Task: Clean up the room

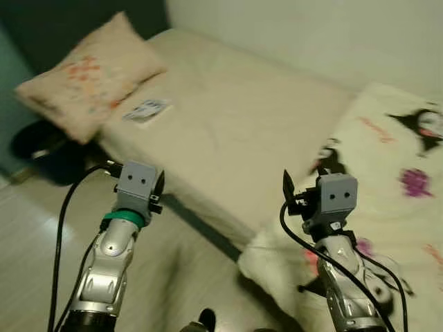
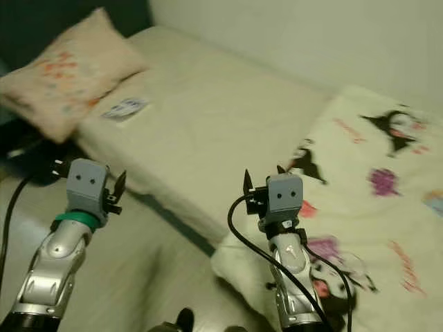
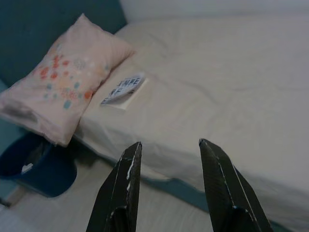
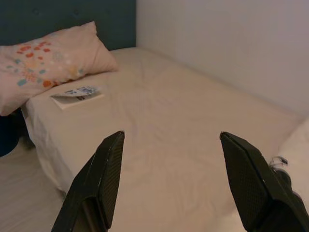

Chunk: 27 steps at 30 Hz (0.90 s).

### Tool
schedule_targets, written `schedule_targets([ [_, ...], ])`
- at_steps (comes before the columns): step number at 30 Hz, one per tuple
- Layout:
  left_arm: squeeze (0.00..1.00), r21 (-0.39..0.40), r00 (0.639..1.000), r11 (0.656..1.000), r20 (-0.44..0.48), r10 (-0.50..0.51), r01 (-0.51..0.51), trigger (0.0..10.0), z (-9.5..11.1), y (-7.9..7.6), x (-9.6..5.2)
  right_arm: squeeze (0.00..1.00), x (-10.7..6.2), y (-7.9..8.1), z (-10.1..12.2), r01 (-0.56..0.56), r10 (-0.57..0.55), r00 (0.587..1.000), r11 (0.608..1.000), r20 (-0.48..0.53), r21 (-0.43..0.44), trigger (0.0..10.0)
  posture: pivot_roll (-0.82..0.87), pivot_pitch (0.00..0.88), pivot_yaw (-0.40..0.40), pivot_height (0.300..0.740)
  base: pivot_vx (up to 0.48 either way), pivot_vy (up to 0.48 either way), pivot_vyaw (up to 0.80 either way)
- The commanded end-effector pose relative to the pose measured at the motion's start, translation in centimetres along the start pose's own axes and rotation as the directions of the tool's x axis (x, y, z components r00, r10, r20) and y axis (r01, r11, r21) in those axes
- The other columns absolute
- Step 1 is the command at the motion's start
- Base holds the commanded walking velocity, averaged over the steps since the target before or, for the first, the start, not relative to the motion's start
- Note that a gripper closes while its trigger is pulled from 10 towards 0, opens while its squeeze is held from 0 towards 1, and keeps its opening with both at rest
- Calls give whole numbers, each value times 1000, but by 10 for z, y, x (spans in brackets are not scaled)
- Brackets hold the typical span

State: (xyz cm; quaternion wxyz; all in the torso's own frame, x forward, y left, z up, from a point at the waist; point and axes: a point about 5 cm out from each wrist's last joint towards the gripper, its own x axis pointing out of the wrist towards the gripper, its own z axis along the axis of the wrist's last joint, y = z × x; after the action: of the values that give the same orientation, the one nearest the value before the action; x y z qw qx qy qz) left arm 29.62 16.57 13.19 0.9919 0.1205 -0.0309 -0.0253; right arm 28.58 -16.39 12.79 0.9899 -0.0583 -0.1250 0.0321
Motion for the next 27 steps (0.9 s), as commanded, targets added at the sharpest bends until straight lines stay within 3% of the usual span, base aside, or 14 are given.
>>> schedule_targets([
  [1, 0, 11, 1000, 1000, -18, -4, 5, 10000, -5, 0, -2, 0, -3, 2, -4, 1, 0, 1000, 1000, -16, 15, 10000, -95, 50, 66, 740, 0, 0, 712],
  [22, 0, 24, 1000, 1000, -20, -3, 3, 10000, -6, 1, -2, 0, -4, 4, -4, -7, 7, 1000, 999, -11, 40, 10000, -93, 55, 69, 740, 0, 0, 690],
  [24, 0, 35, 1000, 999, -18, 7, -6, 10000, -7, 1, -2, 0, -5, 14, -8, -53, 57, 998, 993, -36, 105, 10000, -93, 55, 69, 740, 480, 0, 0],
  [27, 0, 38, 1000, 999, -22, 8, -7, 10000, -8, 1, -2, 0, -6, 20, -10, -76, 83, 995, 990, -51, 120, 10000, -93, 55, 69, 740, 480, 0, 0],
])
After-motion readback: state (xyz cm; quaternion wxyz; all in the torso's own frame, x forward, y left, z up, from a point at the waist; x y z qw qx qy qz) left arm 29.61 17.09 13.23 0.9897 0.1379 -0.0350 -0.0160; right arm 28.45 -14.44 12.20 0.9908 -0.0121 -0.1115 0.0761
